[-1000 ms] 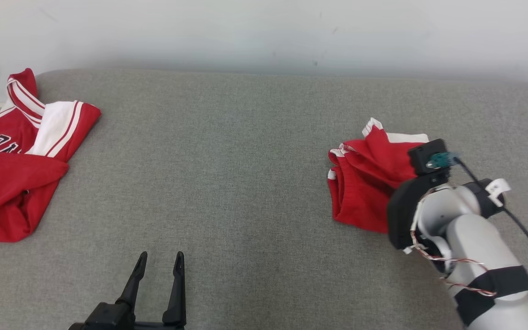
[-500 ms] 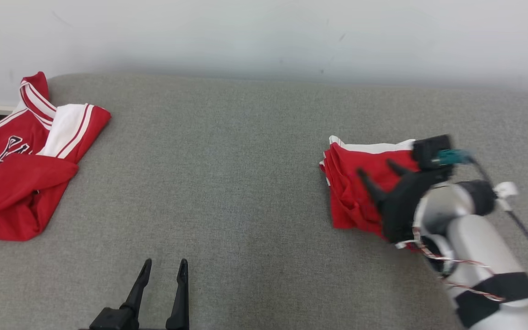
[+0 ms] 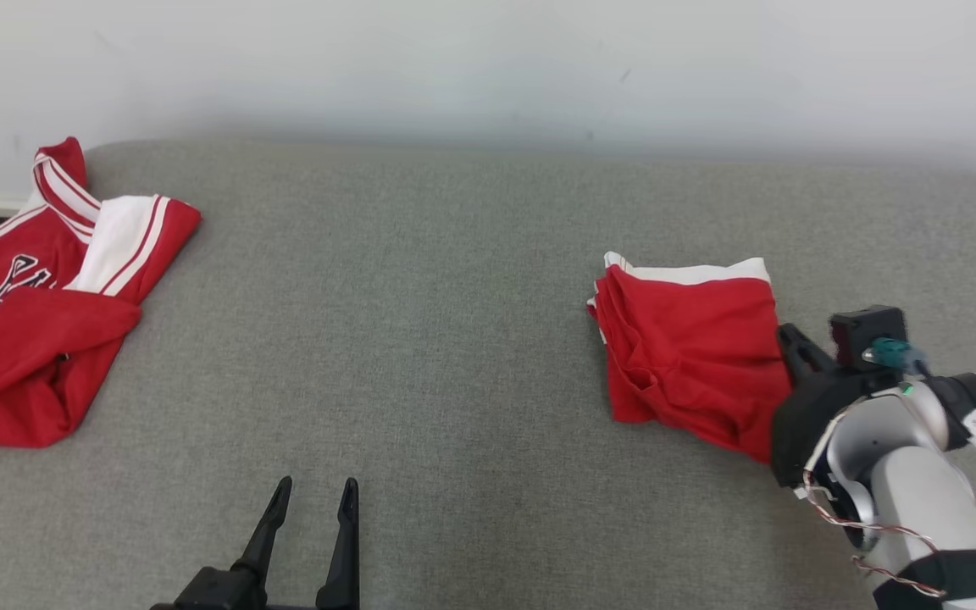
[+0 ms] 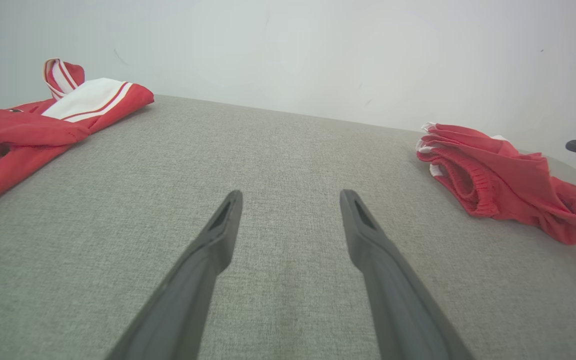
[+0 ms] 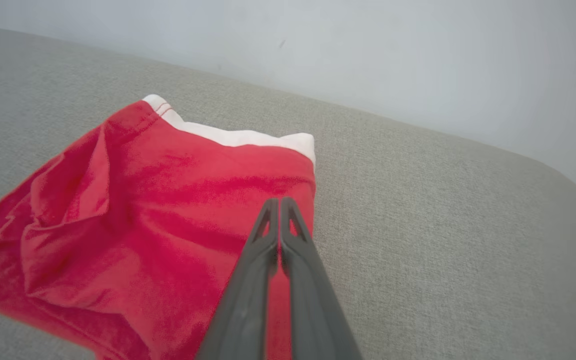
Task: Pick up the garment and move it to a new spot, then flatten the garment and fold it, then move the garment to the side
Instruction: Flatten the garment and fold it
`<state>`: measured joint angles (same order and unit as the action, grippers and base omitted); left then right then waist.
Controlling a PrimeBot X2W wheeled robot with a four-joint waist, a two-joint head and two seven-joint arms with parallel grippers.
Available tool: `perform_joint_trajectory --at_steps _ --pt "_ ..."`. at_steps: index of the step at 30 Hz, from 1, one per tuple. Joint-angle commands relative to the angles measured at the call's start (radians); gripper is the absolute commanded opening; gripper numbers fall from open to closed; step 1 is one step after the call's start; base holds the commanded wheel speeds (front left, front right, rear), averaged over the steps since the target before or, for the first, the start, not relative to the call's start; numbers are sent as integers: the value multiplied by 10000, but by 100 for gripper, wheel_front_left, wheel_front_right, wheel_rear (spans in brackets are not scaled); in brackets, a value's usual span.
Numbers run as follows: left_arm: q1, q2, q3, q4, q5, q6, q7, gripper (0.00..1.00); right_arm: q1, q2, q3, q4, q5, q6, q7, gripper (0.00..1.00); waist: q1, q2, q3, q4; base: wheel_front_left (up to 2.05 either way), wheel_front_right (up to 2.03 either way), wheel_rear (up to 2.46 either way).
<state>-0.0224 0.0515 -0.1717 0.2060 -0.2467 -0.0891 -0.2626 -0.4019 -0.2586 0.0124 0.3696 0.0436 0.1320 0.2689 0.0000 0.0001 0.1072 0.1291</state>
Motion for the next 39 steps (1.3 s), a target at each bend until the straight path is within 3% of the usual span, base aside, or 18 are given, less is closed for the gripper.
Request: perform_joint_trajectory --at_steps 1,9,22,23,24,25,28,34,39 --pt "-161 -17 -37 -31 -77 -40 -34 100 -325 44 265 409 -175 -27 -227 0 0 -1 289 162 0 0 0" --pt "-370 -17 -77 42 -239 0 -34 100 -1127 605 1719 2256 -269 -27 -1170 0 0 -1 533 507 0 0 0" --pt "-23 -16 21 41 -248 78 -34 100 -248 1332 4441 2019 790 -27 -1549 0 0 -1 41 252 0 0 0" --pt "8 -16 41 39 -241 86 -34 100 -95 1366 4573 1881 988 -27 -1511 11 0 -1 -23 193 0 0 0" --pt "26 -16 54 25 -232 96 -34 100 46 1387 4546 1687 1188 -27 -1593 48 0 -1 -73 137 0 0 0" --pt "44 -16 104 -7 -223 106 -34 100 207 1422 4459 1458 1334 -27 -1692 100 0 -1 -137 47 0 0 0" --pt "194 -16 249 -164 -128 173 -34 100 911 1513 3763 661 1472 -27 -2227 100 0 -1 -352 -204 0 0 0" --pt "633 -17 699 -646 110 349 -34 100 2700 1894 1435 -1311 1151 -27 -3740 100 0 -1 -759 -757 0 0 0" --pt "965 -14 1119 -840 337 377 -34 100 3914 2063 -195 -2213 856 -27 -4371 100 0 -1 -1038 -1220 0 0 0"
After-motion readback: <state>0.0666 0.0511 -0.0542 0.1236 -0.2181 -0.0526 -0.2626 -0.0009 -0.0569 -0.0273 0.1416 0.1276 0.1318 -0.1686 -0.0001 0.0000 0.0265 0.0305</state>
